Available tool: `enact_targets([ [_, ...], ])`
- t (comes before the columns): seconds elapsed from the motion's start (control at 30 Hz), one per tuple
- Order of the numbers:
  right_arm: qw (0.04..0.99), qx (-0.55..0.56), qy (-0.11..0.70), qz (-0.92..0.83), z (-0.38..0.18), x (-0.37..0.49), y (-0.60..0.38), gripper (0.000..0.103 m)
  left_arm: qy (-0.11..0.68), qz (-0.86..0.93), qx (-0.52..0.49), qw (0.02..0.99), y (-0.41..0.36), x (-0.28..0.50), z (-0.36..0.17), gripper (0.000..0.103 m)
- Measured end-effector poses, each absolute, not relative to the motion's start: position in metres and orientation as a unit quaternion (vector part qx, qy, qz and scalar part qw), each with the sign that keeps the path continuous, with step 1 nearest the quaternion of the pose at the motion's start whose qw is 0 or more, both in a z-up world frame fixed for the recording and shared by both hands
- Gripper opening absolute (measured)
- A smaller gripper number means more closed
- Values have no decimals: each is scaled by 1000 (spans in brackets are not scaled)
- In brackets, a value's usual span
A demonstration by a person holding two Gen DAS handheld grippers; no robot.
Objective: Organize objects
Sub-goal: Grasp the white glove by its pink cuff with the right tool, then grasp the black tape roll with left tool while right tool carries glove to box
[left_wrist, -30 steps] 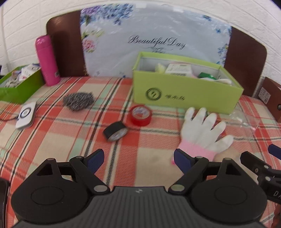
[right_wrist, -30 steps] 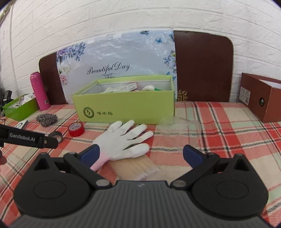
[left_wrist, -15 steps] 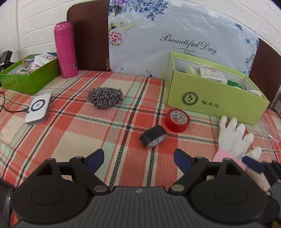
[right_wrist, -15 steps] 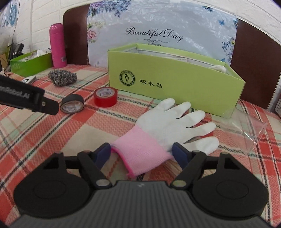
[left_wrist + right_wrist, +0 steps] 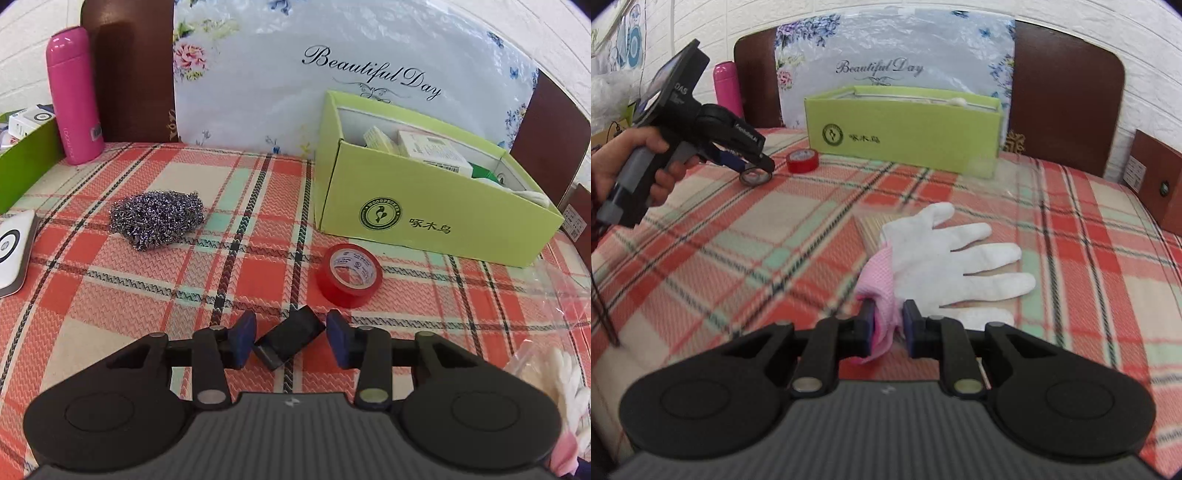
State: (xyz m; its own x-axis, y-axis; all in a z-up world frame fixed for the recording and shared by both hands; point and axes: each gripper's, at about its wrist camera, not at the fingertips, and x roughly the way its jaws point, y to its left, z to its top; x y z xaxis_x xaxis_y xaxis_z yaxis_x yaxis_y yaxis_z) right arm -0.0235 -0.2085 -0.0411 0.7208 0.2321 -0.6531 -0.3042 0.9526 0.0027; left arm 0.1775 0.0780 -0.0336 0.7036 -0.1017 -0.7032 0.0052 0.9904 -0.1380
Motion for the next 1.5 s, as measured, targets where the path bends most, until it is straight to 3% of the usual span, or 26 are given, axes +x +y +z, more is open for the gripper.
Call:
enact_targets([
  [0.03,926,-45,346,141,-40,-26,-213,18,385,-44,-63,920,75,172,-32,32],
  [0.1,929,-21,344,134,-37,-28,-219,31,392,-93,-84,912,69,159,-27,14],
  [0.13,931,-9,341,129,-36,-27,-221,49,397,-125,-100,904,65,151,-26,14],
  [0.17,934,-1,336,124,-36,-26,-221,59,398,-150,-108,898,59,144,-24,14],
  [0.27,937,19,331,112,-35,-21,-223,65,396,-188,-84,895,38,123,-24,15],
  [0.37,939,32,327,107,-35,-21,-228,75,406,-160,-42,899,29,114,-31,27],
  [0.43,941,36,321,103,-35,-24,-231,81,412,-136,-33,900,34,110,-34,46],
  [0.47,940,41,322,105,-35,-25,-233,84,410,-127,-32,903,37,106,-33,61],
  [0.57,935,67,325,125,-35,-26,-240,87,396,-114,-36,910,48,95,-31,70],
  [1.03,934,47,346,79,-53,15,-230,93,395,-105,-30,912,33,132,-40,72],
  [1.07,933,42,349,82,-55,16,-226,92,393,-111,-34,912,32,133,-41,71],
  [1.1,934,31,346,82,-56,16,-219,90,395,-117,-42,910,31,134,-42,59],
  [1.17,936,0,338,102,-56,13,-207,60,407,-125,-55,903,31,136,-46,33],
  [1.23,935,-21,333,122,-54,9,-198,41,402,-128,-56,905,31,133,-47,33],
  [1.27,934,-27,332,127,-54,7,-196,36,402,-130,-53,905,31,131,-46,33],
  [1.33,933,-25,334,135,-51,5,-196,13,402,-135,-53,904,30,128,-46,32],
  [1.5,929,3,333,162,-35,-3,-204,8,397,-146,-53,905,28,119,-39,32],
])
